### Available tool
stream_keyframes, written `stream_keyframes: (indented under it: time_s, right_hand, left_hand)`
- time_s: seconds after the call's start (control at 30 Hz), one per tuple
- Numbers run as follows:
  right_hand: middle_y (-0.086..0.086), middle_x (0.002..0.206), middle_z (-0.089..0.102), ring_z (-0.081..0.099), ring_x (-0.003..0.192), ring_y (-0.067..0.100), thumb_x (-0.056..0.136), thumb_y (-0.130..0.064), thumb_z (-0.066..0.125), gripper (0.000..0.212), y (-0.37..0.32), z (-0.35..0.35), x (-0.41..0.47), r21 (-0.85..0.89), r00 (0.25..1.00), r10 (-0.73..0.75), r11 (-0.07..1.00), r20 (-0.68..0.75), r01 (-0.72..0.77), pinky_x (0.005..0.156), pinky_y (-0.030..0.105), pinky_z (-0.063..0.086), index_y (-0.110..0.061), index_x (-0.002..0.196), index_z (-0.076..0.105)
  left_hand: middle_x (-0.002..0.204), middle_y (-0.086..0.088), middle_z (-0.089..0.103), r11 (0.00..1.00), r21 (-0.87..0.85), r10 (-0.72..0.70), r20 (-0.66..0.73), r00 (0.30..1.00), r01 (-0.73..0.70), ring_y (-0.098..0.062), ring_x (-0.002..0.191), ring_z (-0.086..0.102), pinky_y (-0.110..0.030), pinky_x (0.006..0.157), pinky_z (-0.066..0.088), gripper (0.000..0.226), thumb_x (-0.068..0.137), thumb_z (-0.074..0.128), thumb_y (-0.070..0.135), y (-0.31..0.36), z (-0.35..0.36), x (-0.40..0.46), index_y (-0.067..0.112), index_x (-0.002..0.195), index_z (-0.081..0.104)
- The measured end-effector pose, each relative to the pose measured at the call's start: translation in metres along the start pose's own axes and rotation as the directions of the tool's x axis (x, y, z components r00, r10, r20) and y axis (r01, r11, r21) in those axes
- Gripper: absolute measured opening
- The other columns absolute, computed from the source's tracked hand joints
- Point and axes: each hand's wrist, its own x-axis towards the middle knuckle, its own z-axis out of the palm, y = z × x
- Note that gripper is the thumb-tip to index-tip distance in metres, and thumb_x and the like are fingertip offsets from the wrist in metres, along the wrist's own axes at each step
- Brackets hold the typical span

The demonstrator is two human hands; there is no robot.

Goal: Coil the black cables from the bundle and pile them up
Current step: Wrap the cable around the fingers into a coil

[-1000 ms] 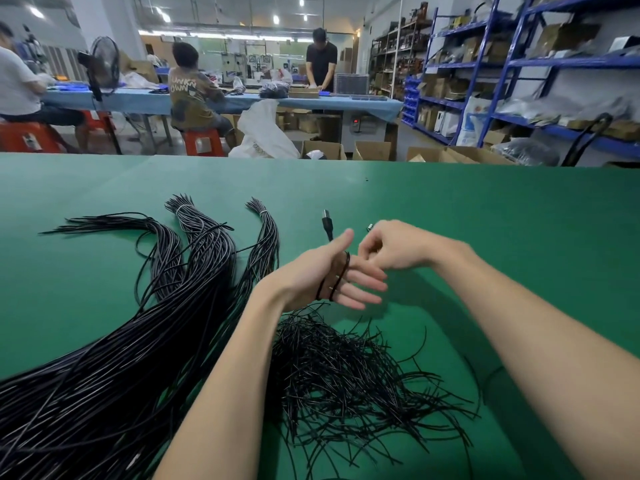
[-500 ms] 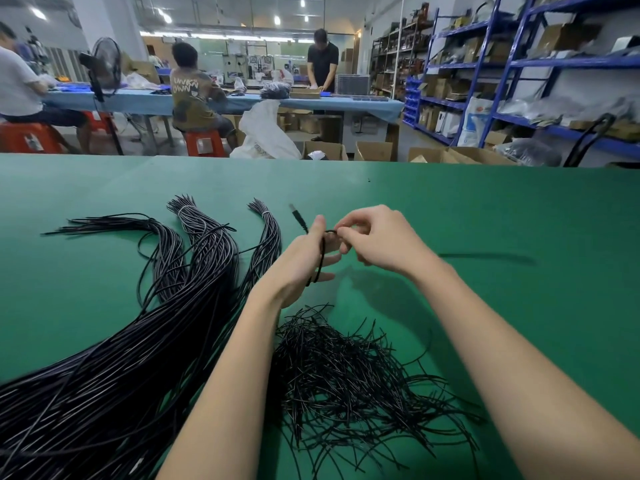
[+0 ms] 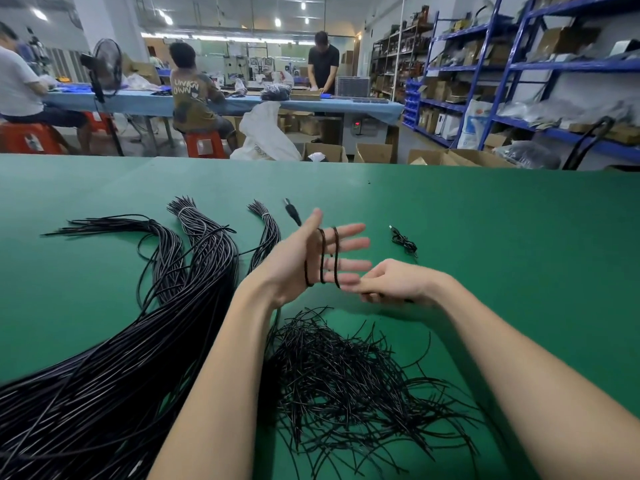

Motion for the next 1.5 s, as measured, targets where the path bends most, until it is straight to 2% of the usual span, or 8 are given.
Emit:
stream_keyframes:
  time_s: [0.17,0.33,0.5,0.63,0.93,1.1,1.3,1.5]
  right_hand:
    - [-0.008,0.07,0.069,0.047,0.054,0.005,0.089,-0.019,0.077,0.002,-0.025,-0.046,-0.004,-0.156,0.996,0.03,0.988,0.086,-0.016,0.052,0.017,0.04,-0.016,0.088,0.077]
    - [-0.006,0.065,0.068,0.053,0.056,0.006,0.089,-0.011,0.076,0.003,-0.046,-0.064,-0.009,-0.181,0.996,0.019,0.984,0.088,-0.003,0.054,0.018,0.044,-0.013,0.087,0.077]
    - [0.0,0.06,0.07,0.056,0.047,0.005,0.09,0.0,0.069,0.016,-0.062,-0.05,-0.012,-0.088,0.991,-0.038,0.996,-0.126,0.027,0.048,0.017,0.049,-0.01,0.078,0.073]
    - [0.011,0.079,0.076,0.073,0.073,0.026,0.091,0.001,0.057,0.018,-0.052,-0.026,-0.014,0.176,0.925,-0.019,0.98,-0.378,0.092,0.08,0.039,0.064,-0.008,0.086,0.072]
    - [-0.008,0.07,0.076,0.075,0.075,0.004,0.088,-0.016,0.07,0.013,-0.023,0.014,-0.016,0.279,0.766,0.017,0.936,-0.643,0.214,0.084,0.04,0.062,-0.026,0.08,0.074]
    - [-0.018,0.073,0.074,0.068,0.073,0.003,0.08,-0.026,0.082,0.016,-0.01,0.015,-0.022,0.249,0.773,0.031,0.954,-0.634,0.166,0.059,0.011,0.049,-0.037,0.071,0.075]
    - [0.0,0.071,0.077,0.076,0.065,0.017,0.082,-0.003,0.081,0.014,-0.013,0.027,-0.021,0.339,0.758,-0.044,0.877,-0.651,0.341,0.058,0.024,0.061,-0.016,0.079,0.077]
    - [-0.014,0.063,0.073,0.071,0.058,0.008,0.082,-0.011,0.078,0.019,-0.012,0.029,-0.017,0.126,0.65,-0.183,0.909,-0.738,0.398,0.052,0.017,0.055,-0.029,0.074,0.079]
  left_hand:
    - [0.132,-0.004,0.067,0.972,0.196,-0.156,0.113,0.981,0.132,-0.034,0.11,0.069,-0.033,0.088,0.059,0.068,0.106,0.016,0.056,-0.004,0.006,-0.001,0.013,0.127,0.064]
    - [0.126,-0.001,0.07,0.92,0.335,-0.253,0.104,0.962,0.206,-0.028,0.112,0.069,-0.032,0.092,0.058,0.068,0.106,0.016,0.056,-0.004,0.008,0.001,0.015,0.119,0.068]
    - [0.12,0.008,0.072,0.862,0.476,-0.156,-0.08,0.985,0.175,-0.021,0.103,0.073,-0.037,0.095,0.057,0.053,0.106,0.024,0.054,-0.007,0.017,0.009,0.022,0.126,0.061]
    - [0.119,0.009,0.073,0.897,0.424,-0.031,-0.221,0.975,0.125,-0.015,0.101,0.073,-0.037,0.097,0.056,0.061,0.107,0.023,0.052,-0.011,0.009,0.011,0.013,0.123,0.068]
    - [0.122,0.005,0.072,0.903,0.416,0.026,-0.299,0.954,0.106,-0.012,0.1,0.073,-0.025,0.084,0.059,0.06,0.106,0.026,0.055,-0.018,0.005,0.017,0.017,0.123,0.069]
    - [0.121,0.001,0.072,0.929,0.361,0.037,-0.319,0.947,0.085,-0.014,0.098,0.074,-0.032,0.089,0.059,0.056,0.106,0.029,0.054,-0.018,0.004,0.017,0.019,0.114,0.072]
    - [0.115,-0.006,0.075,0.974,0.216,-0.007,-0.262,0.965,0.066,-0.025,0.097,0.074,-0.033,0.09,0.059,0.05,0.107,0.036,0.046,-0.017,0.018,0.019,0.01,0.122,0.068]
    - [0.107,-0.021,0.074,0.991,0.13,0.065,-0.267,0.962,-0.031,-0.024,0.08,0.07,-0.037,0.083,0.061,0.027,0.093,0.07,0.017,-0.02,0.021,0.018,0.0,0.115,0.071]
